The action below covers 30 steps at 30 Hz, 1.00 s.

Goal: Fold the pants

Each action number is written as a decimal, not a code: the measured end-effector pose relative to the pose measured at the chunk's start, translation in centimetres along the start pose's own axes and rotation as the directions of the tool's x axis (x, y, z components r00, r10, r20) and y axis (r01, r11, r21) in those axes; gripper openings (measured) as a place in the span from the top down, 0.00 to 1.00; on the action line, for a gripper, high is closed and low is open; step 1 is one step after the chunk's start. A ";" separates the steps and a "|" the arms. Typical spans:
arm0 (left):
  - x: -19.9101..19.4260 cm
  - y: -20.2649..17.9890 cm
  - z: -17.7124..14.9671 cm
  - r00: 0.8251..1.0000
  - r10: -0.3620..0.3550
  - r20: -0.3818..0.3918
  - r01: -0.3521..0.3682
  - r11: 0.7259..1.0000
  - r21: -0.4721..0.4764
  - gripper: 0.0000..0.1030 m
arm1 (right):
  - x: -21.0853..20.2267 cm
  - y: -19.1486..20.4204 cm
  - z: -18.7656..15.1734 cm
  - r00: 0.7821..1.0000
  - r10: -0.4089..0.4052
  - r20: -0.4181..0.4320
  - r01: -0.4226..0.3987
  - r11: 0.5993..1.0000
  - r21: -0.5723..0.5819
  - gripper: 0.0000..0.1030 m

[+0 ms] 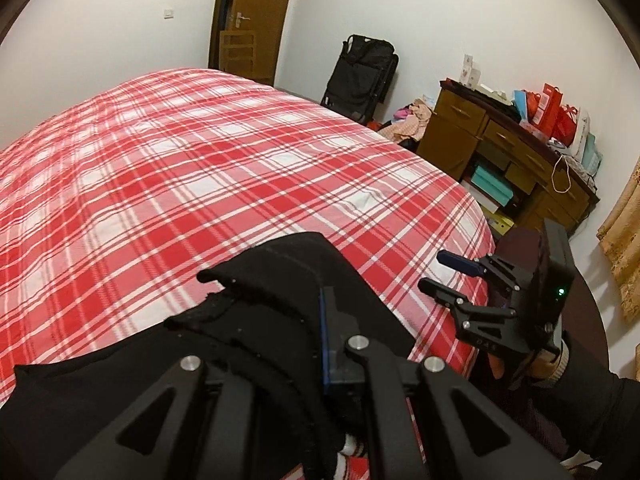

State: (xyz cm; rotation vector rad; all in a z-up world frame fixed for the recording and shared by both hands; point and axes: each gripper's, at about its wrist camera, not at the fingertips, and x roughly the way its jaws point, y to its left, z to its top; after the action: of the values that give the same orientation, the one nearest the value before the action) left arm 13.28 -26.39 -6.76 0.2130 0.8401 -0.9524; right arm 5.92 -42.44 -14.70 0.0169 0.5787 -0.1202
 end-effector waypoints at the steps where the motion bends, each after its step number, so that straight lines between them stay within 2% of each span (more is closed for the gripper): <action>1: -0.3 0.1 -0.2 1.000 0.005 0.003 -0.005 1.000 0.001 0.94 | 0.0 0.1 0.0 1.000 -0.001 0.001 0.001 1.000 -0.002 0.50; 15: -4.5 3.8 -2.9 0.995 0.093 0.025 -0.092 0.995 -0.032 0.94 | -0.1 0.8 -0.1 1.000 -0.004 0.001 0.004 0.999 -0.032 0.50; 30: -7.4 7.9 -6.5 0.988 0.155 0.015 -0.153 0.983 -0.098 0.94 | -0.1 1.3 -0.2 1.000 -0.005 0.002 0.005 0.999 -0.053 0.50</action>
State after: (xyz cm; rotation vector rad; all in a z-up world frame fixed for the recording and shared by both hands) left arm 13.80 -13.78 -7.40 0.1809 0.8349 -0.7667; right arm 5.93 -41.11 -14.84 -0.0361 0.5796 -0.1094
